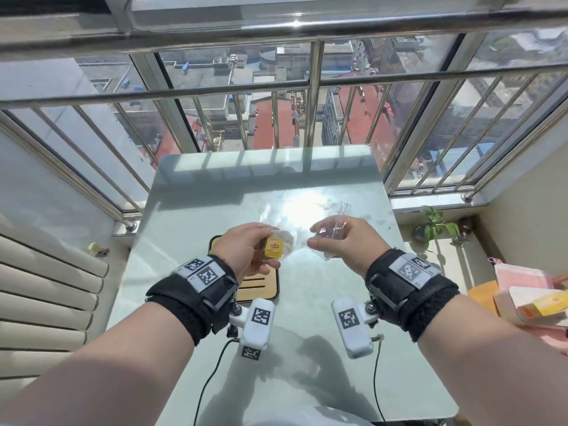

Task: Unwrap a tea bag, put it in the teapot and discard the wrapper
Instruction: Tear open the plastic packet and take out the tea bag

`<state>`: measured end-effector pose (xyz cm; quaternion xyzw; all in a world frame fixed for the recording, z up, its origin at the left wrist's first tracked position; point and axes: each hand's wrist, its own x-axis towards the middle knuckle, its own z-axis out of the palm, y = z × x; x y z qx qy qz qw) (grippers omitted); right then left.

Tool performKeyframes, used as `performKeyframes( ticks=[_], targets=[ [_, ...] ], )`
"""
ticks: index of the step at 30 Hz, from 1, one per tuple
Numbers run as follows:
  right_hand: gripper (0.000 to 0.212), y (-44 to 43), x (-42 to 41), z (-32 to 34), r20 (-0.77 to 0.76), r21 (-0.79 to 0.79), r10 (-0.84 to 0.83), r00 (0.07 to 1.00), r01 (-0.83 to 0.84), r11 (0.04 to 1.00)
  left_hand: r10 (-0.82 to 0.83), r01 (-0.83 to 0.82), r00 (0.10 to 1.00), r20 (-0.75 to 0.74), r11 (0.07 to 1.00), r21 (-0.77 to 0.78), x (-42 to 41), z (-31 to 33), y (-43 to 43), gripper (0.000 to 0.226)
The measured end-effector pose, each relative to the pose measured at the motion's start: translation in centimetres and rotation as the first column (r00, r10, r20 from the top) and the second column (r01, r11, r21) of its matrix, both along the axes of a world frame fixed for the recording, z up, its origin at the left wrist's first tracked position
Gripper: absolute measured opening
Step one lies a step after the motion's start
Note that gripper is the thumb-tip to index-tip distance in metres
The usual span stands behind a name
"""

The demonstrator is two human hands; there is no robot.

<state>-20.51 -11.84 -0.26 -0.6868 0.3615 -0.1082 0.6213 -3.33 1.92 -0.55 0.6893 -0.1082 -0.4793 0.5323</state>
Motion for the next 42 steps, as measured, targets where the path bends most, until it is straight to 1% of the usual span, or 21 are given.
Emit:
performKeyframes(
  ticks=[4, 6, 8, 10, 12, 13, 16, 18, 22, 24, 27, 31, 33, 36, 39, 42],
  targets=[
    [0.020, 0.1, -0.9, -1.3, -0.042, 0.110, 0.086, 0.995, -0.081, 0.991, -0.135, 0.135, 0.987, 0.086, 0.991, 0.010, -0.9, 1.1, -1.2, 0.021],
    [0.013, 0.3, -0.9, -1.3, -0.035, 0.136, 0.063, 0.997, -0.058, 0.989, -0.181, 0.178, 0.974, 0.135, 0.984, 0.029, -1.4, 1.2, -1.8, 0.021],
    [0.010, 0.1, -0.8, -1.2, -0.051, 0.112, 0.045, 0.998, -0.039, 0.993, -0.188, 0.184, 0.970, 0.156, 0.982, 0.040, -1.9, 1.1, -2.3, 0.020],
    [0.013, -0.1, -0.8, -1.2, -0.076, 0.066, 0.038, 0.996, -0.033, 0.997, -0.180, 0.175, 0.971, 0.160, 0.983, 0.046, -2.3, 0.8, -2.6, 0.019],
    [0.018, -0.3, -1.2, -1.5, -0.091, 0.055, 0.028, 0.995, -0.023, 0.998, -0.195, 0.190, 0.967, 0.166, 0.981, 0.041, -2.8, 0.3, -2.8, 0.018],
    [0.017, -0.4, -1.6, -1.6, -0.094, 0.050, 0.032, 0.995, -0.027, 0.998, -0.203, 0.201, 0.966, 0.163, 0.979, 0.028, -3.2, 0.0, -3.0, 0.018],
    [0.007, -0.9, -2.6, -1.7, -0.106, 0.035, 0.075, 0.992, -0.071, 0.997, -0.228, 0.235, 0.962, 0.149, 0.972, -0.030, -4.2, -0.5, -3.7, 0.016],
    [0.009, -1.1, -3.1, -1.8, -0.111, 0.023, 0.078, 0.991, -0.076, 0.997, -0.246, 0.256, 0.954, 0.171, 0.966, -0.038, -4.8, -0.8, -4.3, 0.014],
    [0.024, -1.9, -4.2, -2.7, -0.143, -0.075, 0.021, 0.989, -0.032, 0.997, -0.236, 0.244, 0.952, 0.197, 0.970, -0.018, -6.2, -2.0, -5.7, 0.012],
    [0.022, -2.4, -4.9, -3.0, -0.156, -0.095, 0.002, 0.988, -0.017, 0.995, -0.213, 0.218, 0.956, 0.202, 0.976, -0.001, -7.0, -2.7, -6.6, 0.011],
    [0.016, -3.1, -5.8, -3.8, -0.207, -0.116, 0.011, 0.978, -0.036, 0.993, -0.144, 0.146, 0.976, 0.162, 0.989, -0.001, -7.8, -3.6, -7.5, 0.012],
    [0.012, -3.9, -6.6, -4.8, -0.233, -0.125, 0.020, 0.972, -0.050, 0.991, -0.121, 0.124, 0.982, 0.143, 0.992, -0.013, -8.6, -4.1, -8.2, 0.012],
    [0.014, -4.5, -7.0, -4.8, -0.214, -0.085, 0.013, 0.977, -0.032, 0.996, -0.097, 0.102, 0.984, 0.151, 0.994, -0.026, -9.0, -4.3, -8.7, 0.013],
    [0.016, -5.1, -8.1, -4.9, -0.176, 0.013, 0.011, 0.984, -0.008, 1.000, -0.090, 0.097, 0.972, 0.216, 0.995, -0.022, -9.8, -5.0, -9.4, 0.015],
    [0.017, -5.4, -9.0, -5.4, -0.146, 0.067, -0.011, 0.989, 0.021, 0.998, -0.105, 0.109, 0.954, 0.280, 0.994, 0.000, -11.1, -5.2, -9.9, 0.009],
    [0.014, -5.8, -8.8, -5.5, -0.072, 0.113, -0.028, 0.997, 0.036, 0.993, -0.079, 0.078, 0.911, 0.405, 0.997, 0.019, -11.4, -4.6, -10.1, 0.012]
  ],
)
